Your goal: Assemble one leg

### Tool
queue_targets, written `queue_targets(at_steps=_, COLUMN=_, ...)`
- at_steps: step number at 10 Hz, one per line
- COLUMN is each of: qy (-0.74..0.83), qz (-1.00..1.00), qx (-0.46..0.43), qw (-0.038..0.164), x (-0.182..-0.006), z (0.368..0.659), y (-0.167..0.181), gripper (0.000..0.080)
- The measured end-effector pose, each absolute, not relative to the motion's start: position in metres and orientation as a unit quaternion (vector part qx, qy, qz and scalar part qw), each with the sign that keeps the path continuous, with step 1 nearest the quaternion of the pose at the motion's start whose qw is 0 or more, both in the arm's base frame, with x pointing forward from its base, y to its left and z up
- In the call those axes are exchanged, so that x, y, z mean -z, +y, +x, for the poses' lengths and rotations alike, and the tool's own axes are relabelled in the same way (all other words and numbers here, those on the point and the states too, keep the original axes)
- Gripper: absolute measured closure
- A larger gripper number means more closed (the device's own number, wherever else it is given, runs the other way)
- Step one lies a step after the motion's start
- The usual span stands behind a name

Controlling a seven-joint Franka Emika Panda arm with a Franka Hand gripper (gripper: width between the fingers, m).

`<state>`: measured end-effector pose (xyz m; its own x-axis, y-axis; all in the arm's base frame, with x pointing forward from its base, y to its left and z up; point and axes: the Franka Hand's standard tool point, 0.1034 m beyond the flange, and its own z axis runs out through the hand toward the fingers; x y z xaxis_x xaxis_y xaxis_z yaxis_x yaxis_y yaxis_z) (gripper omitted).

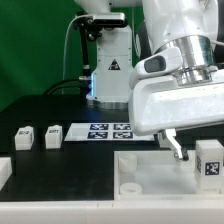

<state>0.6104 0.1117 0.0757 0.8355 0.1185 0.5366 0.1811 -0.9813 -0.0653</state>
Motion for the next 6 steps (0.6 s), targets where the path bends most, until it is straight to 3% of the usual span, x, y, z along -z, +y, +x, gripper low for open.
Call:
queue_targets(at_steps=2, qy=-0.051, qz=-0.972, qx=0.218, qw=0.067, x=-0.0889, z=0.616, y=0.1063, gripper=0.0151)
queue_targets(at_steps=4, qy=-0.039, qz=-0.982, qx=0.168, qw=0.072, x=-0.0866, z=0.6196, y=0.0993, gripper=0.0151)
queue_targets(at_steps=6, qy=-0.029, qz=-0.995, qx=0.045, qw=0.089, x=-0.0872, z=0.6169, y=0.1046, gripper=0.0151)
